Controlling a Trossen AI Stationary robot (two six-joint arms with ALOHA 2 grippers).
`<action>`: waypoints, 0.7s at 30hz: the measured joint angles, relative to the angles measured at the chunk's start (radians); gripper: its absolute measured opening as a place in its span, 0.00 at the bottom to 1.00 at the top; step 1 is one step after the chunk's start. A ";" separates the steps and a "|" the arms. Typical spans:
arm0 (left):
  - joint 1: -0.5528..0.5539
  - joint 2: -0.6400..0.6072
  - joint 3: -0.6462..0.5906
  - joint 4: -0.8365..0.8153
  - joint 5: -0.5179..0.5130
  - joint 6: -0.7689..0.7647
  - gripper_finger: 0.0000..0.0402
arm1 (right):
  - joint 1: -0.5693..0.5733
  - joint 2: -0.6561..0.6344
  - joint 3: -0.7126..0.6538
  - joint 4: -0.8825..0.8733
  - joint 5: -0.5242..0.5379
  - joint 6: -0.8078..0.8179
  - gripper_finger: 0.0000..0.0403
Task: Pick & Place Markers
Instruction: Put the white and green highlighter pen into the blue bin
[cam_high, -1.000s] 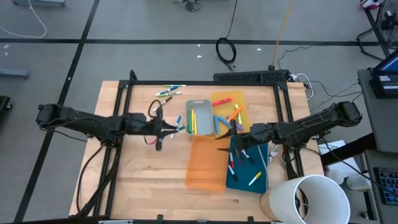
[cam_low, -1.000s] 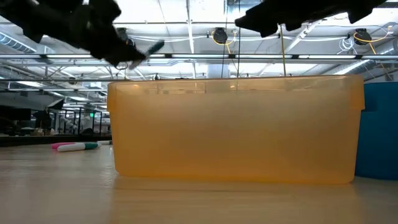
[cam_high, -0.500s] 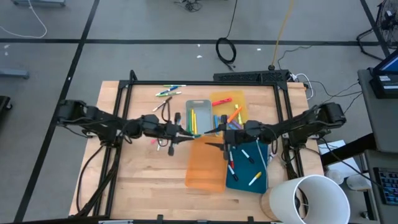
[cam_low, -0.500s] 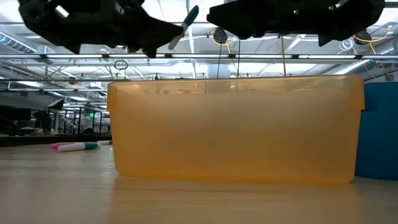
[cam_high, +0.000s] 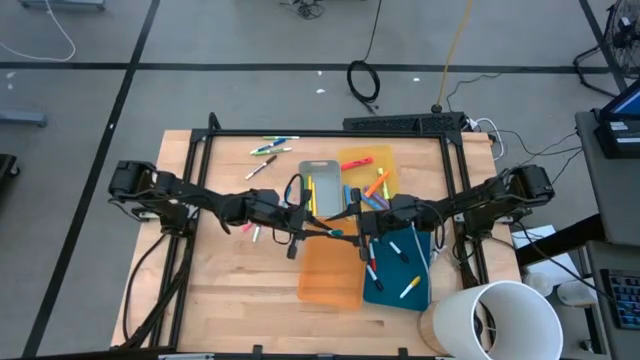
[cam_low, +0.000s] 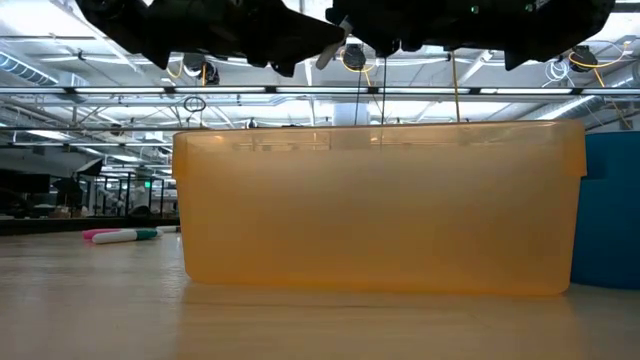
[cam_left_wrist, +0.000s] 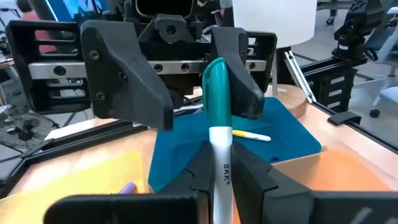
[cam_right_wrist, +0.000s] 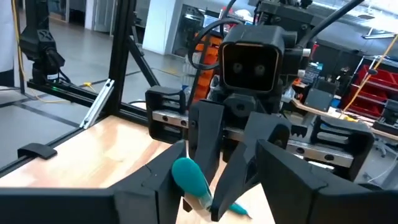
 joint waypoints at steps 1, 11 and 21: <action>0.000 0.000 0.001 -0.001 0.000 0.001 0.08 | 0.000 0.000 0.000 -0.003 -0.005 0.000 0.45; -0.002 -0.008 0.002 -0.003 -0.001 0.019 0.10 | 0.000 0.000 0.000 -0.033 -0.065 -0.025 0.27; -0.002 -0.008 0.003 -0.008 -0.021 -0.022 0.14 | 0.005 0.000 0.000 -0.033 -0.102 -0.093 0.07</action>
